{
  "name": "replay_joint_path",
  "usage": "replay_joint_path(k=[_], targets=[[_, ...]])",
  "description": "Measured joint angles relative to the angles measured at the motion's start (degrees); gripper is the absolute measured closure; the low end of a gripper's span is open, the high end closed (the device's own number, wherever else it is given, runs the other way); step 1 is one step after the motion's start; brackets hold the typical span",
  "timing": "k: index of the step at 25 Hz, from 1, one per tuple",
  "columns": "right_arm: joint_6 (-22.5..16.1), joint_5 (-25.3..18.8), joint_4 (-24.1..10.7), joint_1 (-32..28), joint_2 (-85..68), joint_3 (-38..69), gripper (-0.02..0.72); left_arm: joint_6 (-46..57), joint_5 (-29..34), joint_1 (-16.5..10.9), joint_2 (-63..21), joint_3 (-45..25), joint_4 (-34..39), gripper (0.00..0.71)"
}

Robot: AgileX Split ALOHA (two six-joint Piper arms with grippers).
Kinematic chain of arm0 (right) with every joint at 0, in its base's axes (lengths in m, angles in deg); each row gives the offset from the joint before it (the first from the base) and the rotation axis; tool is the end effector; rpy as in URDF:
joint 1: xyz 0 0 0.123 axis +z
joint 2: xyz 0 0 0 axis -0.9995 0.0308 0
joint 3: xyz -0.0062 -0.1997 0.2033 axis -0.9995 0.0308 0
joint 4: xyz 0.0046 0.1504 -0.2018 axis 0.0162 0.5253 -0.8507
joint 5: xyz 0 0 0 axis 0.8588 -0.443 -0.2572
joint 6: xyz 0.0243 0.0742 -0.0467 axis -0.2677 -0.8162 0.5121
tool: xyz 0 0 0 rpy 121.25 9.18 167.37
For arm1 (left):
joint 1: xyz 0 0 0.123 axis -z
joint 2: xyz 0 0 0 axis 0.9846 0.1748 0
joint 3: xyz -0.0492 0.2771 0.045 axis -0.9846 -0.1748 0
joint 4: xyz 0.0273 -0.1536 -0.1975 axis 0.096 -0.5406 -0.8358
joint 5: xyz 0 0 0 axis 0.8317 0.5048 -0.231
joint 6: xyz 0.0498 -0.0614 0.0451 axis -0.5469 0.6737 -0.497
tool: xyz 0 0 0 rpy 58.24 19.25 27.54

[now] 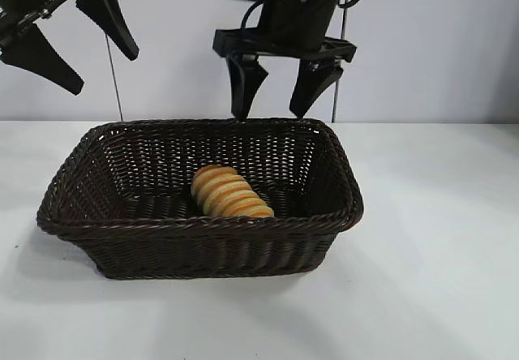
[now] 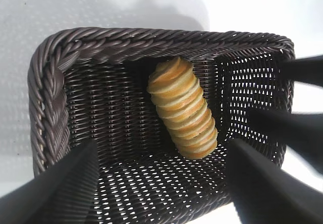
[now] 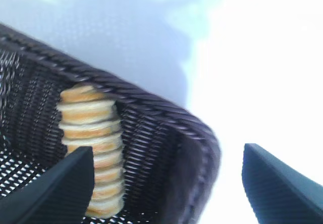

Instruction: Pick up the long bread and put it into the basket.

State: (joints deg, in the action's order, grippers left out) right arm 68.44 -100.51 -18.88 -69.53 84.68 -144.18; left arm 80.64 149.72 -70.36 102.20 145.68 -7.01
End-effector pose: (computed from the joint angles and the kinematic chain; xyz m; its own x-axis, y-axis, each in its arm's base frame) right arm 0.4361 0.1641 0.2841 -0.8646 -0.3492 -0.3613 -0.4206 0.8963 0.1403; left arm 0.3695 -0.1045 0.2771 -0.9683 -0.0688 -0.2401 0.0639 0.8610 -0.5045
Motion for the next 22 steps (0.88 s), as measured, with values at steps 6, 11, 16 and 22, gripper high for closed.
replay_joint_path(k=[6, 11, 16, 22], targets=[[0.1, 0.0, 0.3, -1.7, -1.6, 0.0, 0.125, 0.0, 0.0, 0.0, 0.0, 0.0, 0.0, 0.196], [0.1, 0.0, 1.1, -1.7, -2.0, 0.0, 0.125, 0.0, 0.0, 0.0, 0.0, 0.0, 0.0, 0.196], [0.1, 0.0, 1.2, -1.7, -2.0, 0.0, 0.125, 0.0, 0.0, 0.0, 0.0, 0.0, 0.0, 0.196], [0.1, 0.0, 1.2, -1.7, -2.0, 0.0, 0.125, 0.0, 0.0, 0.0, 0.0, 0.0, 0.0, 0.196]])
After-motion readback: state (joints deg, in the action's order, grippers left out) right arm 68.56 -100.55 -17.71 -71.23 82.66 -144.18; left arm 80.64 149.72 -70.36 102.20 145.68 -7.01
